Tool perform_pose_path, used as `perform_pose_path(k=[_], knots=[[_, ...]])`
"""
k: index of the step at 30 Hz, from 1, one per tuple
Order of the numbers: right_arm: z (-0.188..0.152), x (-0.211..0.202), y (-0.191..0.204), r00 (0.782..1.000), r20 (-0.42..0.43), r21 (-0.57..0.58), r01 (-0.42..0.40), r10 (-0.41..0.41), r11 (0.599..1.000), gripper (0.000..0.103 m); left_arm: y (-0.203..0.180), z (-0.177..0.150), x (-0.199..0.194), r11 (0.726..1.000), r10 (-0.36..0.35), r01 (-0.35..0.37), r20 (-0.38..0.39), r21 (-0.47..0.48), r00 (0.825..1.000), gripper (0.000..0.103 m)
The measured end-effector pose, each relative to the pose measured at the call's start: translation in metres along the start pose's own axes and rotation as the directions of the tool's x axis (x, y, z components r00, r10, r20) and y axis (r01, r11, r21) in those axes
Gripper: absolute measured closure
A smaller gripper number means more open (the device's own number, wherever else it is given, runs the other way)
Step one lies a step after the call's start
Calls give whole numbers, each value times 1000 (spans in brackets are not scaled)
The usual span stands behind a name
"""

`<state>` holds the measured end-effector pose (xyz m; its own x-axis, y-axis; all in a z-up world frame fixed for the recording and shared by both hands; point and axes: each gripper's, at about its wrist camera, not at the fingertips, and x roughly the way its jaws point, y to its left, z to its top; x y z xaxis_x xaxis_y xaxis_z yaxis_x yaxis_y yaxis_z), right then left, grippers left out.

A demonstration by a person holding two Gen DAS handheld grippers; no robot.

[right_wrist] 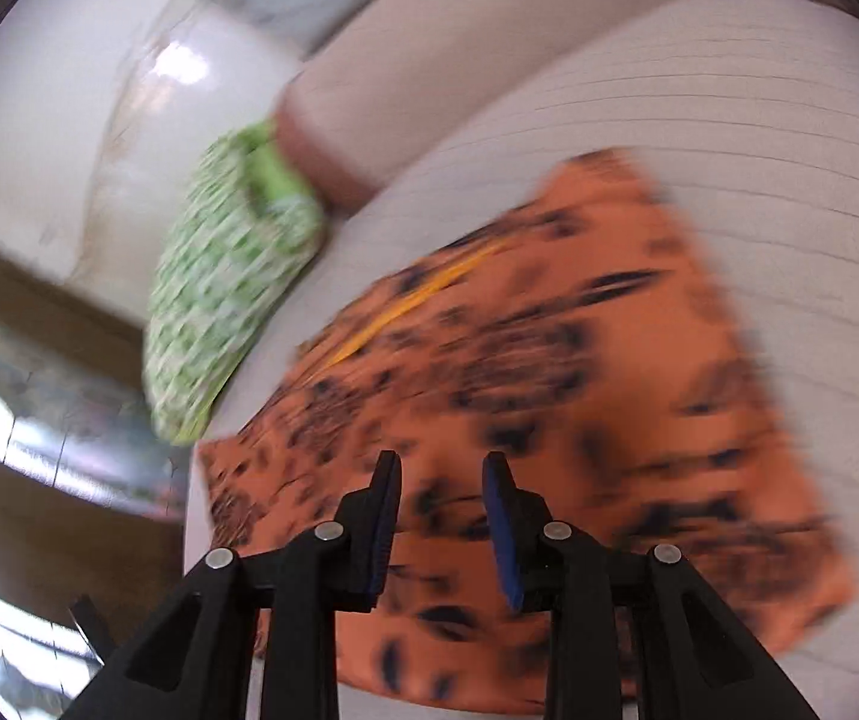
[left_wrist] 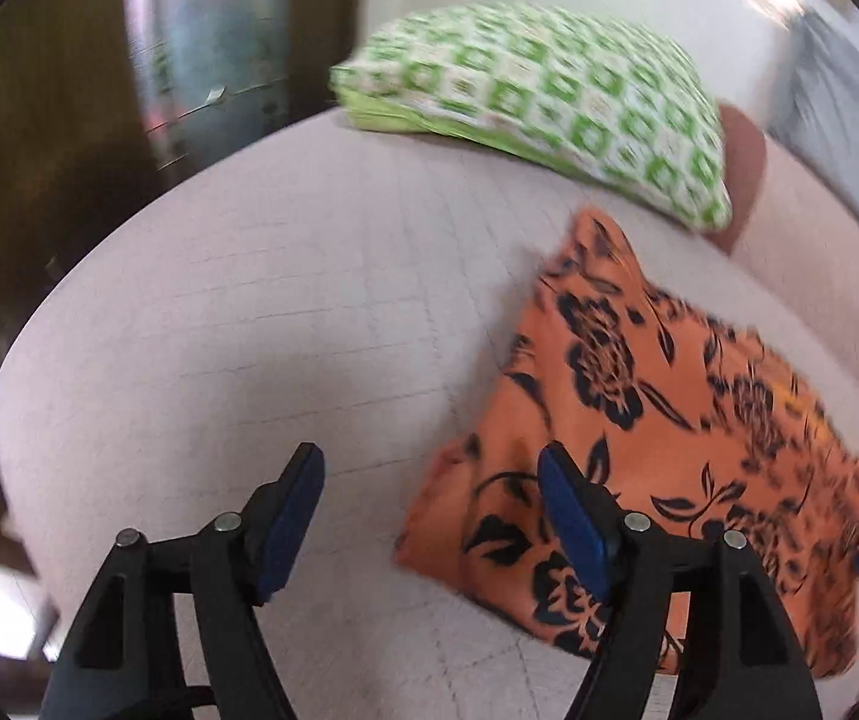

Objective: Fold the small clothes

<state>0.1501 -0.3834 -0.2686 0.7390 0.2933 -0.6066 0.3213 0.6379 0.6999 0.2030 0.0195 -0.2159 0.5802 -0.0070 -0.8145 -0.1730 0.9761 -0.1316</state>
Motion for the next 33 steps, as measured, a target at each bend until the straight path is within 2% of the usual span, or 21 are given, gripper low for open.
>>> perform_pose_path(k=[4,6,7,9,11,13,18,23,25,27,29,30,31,33], knots=[[-25,40,34,995,-95,-116,-11,0,993,72,33,-25,-2,993,-5,-2,-60,-118,998,28],[-38,62,42,982,-186,-164,10,-41,986,71,41,-39,4,984,-39,20,-107,-177,993,29],[-43,65,44,978,-196,-194,32,-71,981,71,40,-42,12,980,-68,40,-143,-193,987,29],[-49,66,53,981,-163,-250,62,-105,966,71,31,-45,18,974,-133,103,-142,-202,981,29],[-49,62,53,982,-169,-244,46,-89,969,70,19,-41,21,979,-134,117,-94,-165,986,30],[-48,58,44,979,-193,-210,26,-68,977,70,11,-35,31,982,-132,119,-84,-143,988,29],[-47,50,26,975,-223,-171,-21,-19,985,70,8,-27,42,954,-221,203,-60,-220,973,29],[-49,53,35,973,-225,-228,2,-55,974,70,21,-41,23,962,-136,115,-68,-248,988,28],[-48,57,37,971,-227,-250,12,-71,968,69,22,-48,23,964,-118,90,-98,-251,988,28],[-47,61,40,970,-226,-265,22,-85,964,69,18,-52,20,966,-123,97,-96,-241,988,28],[-46,63,41,971,-225,-264,24,-86,964,65,16,-56,17,957,-172,145,-89,-252,981,27],[-46,63,42,971,-226,-265,18,-80,964,64,15,-58,19,946,-205,174,-88,-273,975,25],[-46,63,42,971,-227,-269,10,-73,963,59,14,-57,21,939,-223,189,-90,-289,971,19],[-48,63,44,972,-228,-283,-7,-61,959,53,14,-54,22,938,-223,191,-83,-289,971,15]])
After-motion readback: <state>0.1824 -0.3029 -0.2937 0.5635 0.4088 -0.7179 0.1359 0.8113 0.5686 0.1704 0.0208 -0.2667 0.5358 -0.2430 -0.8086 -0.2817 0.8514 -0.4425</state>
